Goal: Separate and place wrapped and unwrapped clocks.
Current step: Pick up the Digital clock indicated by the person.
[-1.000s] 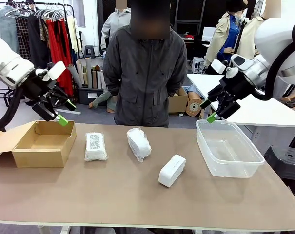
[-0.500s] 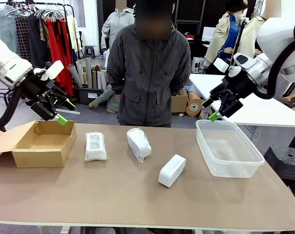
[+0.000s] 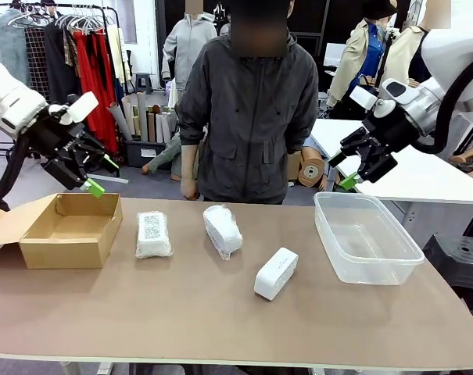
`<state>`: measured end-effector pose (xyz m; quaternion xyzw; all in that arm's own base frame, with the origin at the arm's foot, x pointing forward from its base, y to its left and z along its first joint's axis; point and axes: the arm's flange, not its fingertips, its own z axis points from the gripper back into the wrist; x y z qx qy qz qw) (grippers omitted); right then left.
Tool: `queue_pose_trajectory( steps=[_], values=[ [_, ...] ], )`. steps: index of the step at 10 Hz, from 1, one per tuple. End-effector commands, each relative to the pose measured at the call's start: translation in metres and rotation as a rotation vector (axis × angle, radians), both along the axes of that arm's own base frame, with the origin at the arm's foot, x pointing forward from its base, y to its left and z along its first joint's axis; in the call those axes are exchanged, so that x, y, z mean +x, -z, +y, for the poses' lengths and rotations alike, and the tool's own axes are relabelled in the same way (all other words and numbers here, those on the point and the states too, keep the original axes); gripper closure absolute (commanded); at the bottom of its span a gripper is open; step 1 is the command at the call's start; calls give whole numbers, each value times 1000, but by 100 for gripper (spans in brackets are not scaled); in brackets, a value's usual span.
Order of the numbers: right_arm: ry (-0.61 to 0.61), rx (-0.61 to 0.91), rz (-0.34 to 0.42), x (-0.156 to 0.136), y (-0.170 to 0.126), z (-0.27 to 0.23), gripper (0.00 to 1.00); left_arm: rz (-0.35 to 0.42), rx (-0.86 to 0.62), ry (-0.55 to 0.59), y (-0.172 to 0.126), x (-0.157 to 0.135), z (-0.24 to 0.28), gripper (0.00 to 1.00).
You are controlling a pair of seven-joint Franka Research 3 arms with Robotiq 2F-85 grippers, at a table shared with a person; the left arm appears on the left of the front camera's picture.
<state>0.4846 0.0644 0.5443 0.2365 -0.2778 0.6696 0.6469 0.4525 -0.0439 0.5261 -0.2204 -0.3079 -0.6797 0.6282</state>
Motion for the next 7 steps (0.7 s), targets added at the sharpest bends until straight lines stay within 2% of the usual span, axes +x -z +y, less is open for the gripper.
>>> queue_pose_trajectory(
  steps=[1, 3, 7],
  values=[
    [-69, 111, 5, 10, -2, -15, 0, -14, -61, 13, -6, 5, 12, 0],
    [6, 178, -10, 17, -3, -27, 0, -12, -64, 11, -10, 11, 19, 0],
    [25, 221, 13, 39, -7, -54, 0, 12, -111, -5, -15, 34, 43, 0]
  ],
)
